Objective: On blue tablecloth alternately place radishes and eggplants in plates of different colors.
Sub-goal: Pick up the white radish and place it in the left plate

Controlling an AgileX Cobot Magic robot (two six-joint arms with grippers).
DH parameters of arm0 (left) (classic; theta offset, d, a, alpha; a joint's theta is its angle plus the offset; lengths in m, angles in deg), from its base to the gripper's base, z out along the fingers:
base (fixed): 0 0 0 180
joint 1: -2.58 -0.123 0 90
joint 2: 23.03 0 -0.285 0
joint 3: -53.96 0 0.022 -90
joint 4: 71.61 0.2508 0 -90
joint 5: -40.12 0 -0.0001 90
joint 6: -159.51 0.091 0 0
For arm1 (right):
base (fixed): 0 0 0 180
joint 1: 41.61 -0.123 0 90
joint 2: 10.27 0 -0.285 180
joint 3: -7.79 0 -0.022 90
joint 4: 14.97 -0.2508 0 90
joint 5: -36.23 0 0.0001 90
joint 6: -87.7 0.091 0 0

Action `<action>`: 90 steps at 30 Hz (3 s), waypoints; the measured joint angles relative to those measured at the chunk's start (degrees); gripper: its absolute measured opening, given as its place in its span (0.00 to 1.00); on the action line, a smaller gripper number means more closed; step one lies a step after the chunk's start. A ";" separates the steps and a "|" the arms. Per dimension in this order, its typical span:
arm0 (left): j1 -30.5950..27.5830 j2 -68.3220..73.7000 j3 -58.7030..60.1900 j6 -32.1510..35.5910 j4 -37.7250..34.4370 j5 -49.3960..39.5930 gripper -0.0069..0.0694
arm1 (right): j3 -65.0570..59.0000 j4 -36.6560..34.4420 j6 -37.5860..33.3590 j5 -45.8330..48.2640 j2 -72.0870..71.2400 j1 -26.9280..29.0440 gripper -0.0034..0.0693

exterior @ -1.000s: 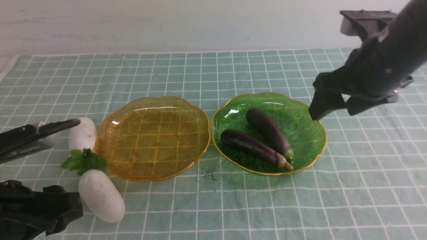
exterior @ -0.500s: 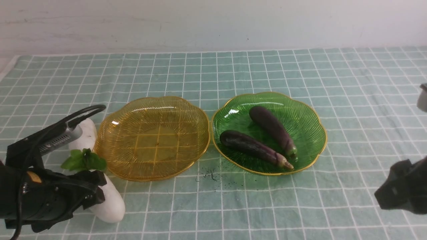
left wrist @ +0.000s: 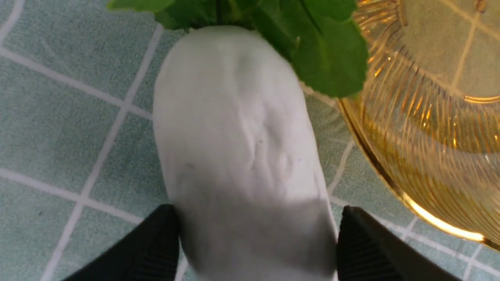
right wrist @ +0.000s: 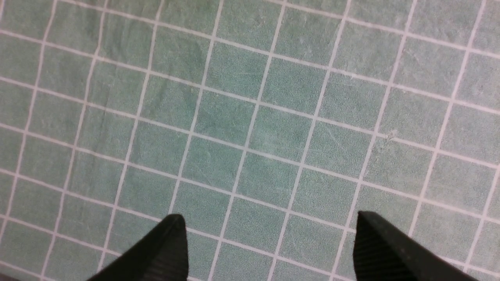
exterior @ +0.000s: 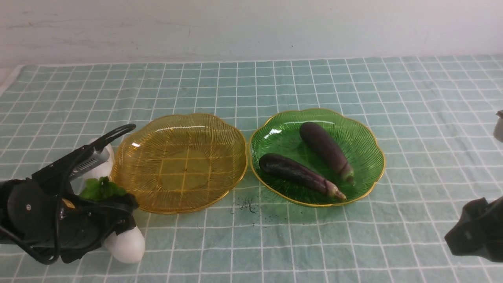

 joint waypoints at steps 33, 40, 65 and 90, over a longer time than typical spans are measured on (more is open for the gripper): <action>7.78 3.37 -35.40 16.99 4.03 -35.56 0.65 | 0.00 0.00 0.00 0.00 0.00 0.00 0.75; 8.95 18.89 -44.99 17.13 3.92 -35.45 0.65 | 0.00 0.00 0.00 0.00 0.00 0.00 0.75; -6.51 22.85 -60.83 3.18 21.44 -42.49 0.83 | 0.00 0.00 -1.09 0.00 0.00 0.00 0.75; -8.52 39.50 -62.53 4.20 22.19 -38.53 0.65 | 0.00 -0.42 -1.09 -0.28 0.00 0.00 0.75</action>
